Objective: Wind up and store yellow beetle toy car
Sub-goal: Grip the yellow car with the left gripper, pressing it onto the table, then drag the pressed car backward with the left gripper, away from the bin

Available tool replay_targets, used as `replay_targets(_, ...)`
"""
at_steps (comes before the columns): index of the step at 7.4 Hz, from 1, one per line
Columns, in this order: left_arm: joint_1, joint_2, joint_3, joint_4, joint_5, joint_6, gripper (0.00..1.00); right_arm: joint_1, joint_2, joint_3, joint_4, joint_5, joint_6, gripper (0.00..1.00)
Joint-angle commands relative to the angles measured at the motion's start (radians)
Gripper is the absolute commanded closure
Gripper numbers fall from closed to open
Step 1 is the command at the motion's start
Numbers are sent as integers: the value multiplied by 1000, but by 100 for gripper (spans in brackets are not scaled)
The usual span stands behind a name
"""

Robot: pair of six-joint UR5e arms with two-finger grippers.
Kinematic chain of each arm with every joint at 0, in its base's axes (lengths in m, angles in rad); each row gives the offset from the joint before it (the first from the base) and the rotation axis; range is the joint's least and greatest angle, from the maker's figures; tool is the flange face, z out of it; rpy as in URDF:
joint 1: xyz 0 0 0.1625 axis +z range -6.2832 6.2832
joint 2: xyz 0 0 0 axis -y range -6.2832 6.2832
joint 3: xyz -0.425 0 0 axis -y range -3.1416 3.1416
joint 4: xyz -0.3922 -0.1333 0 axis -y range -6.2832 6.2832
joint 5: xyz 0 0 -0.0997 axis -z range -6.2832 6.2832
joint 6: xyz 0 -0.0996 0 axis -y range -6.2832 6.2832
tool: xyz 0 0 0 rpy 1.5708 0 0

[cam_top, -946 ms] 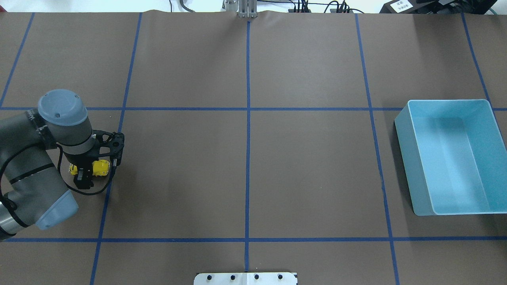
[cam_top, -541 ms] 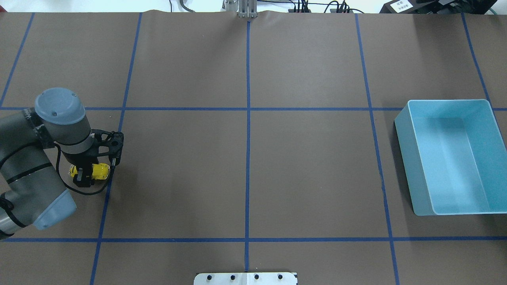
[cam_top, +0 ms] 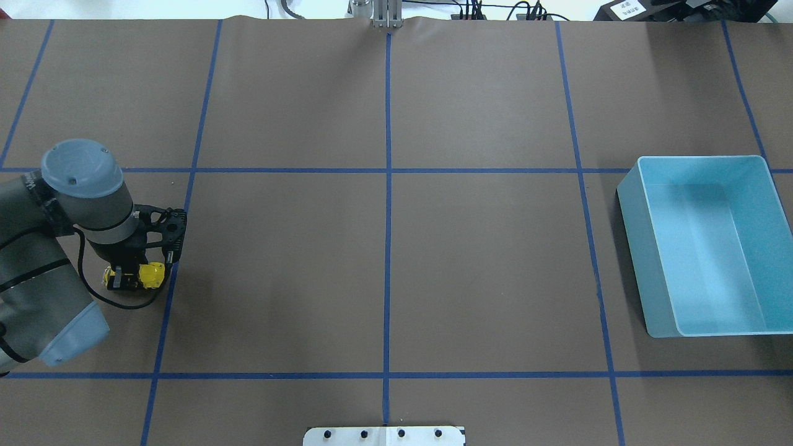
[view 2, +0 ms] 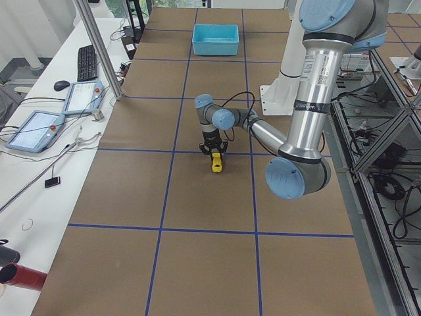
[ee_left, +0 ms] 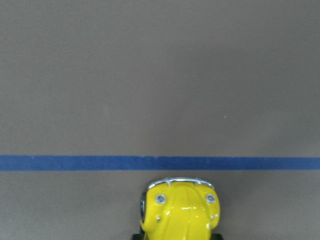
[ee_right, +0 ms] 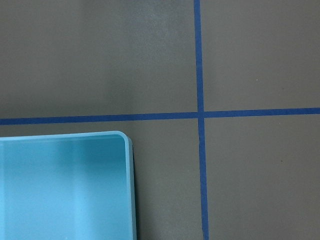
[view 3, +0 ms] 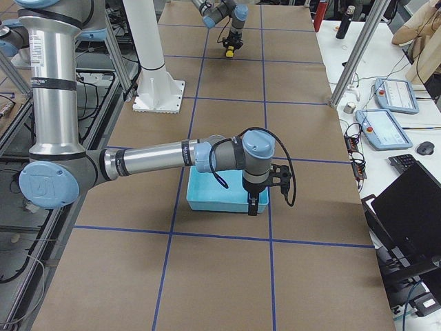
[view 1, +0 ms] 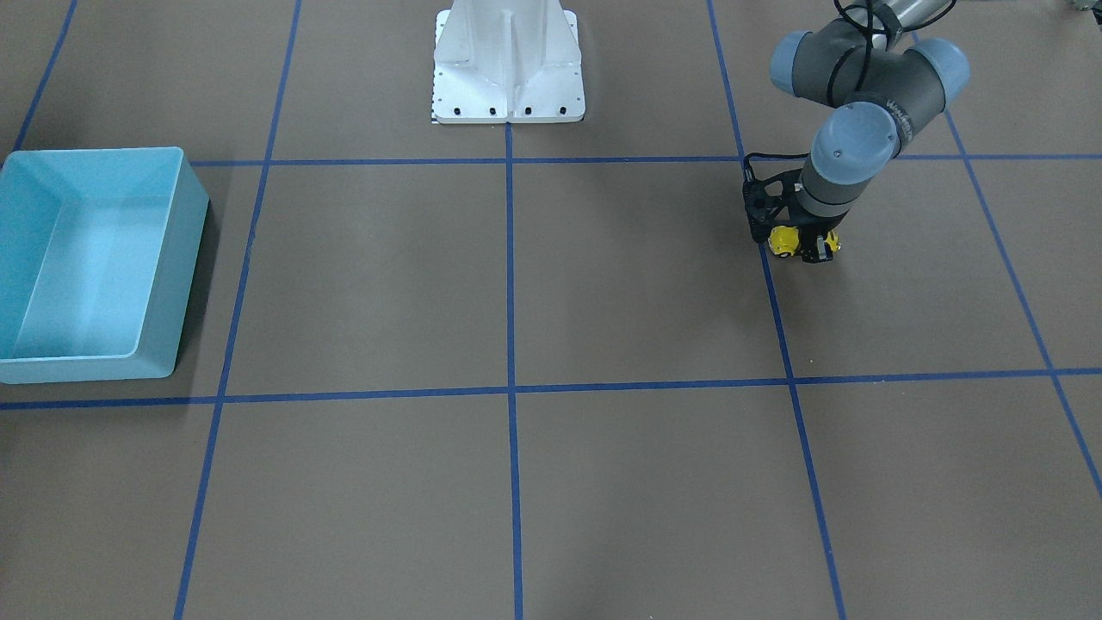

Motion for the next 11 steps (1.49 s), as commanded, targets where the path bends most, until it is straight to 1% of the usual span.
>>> replay_targets(1, -7, 15, -32, 0, 0, 1, 100, 0, 1, -3, 0, 0, -2, 0)
replay_targets(3, -14, 22, -55, -17, 2, 1, 100, 0, 1, -3, 0, 0, 0, 0)
replay_targets(6, -36, 82, -77, -183, -2, 1, 100, 0, 1, -3, 0, 0, -2, 0)
replay_targets(8, -37, 98, -51, -286, -3, -1, 100, 0, -2, -6, -1, 0, -2, 0)
replay_targets(9, -37, 99, -13, -354, -33, -1, 100, 0, -2, -7, -1, 0, 0, 0)
replay_targets(10, -39, 102, 14, -407, -85, 1, 100, 0, -2, -9, 0, 0, -2, 0)
replay_targets(11, -45, 104, 15, -414, -92, 1, 100, 0, -2, -9, 0, 0, 0, 0)
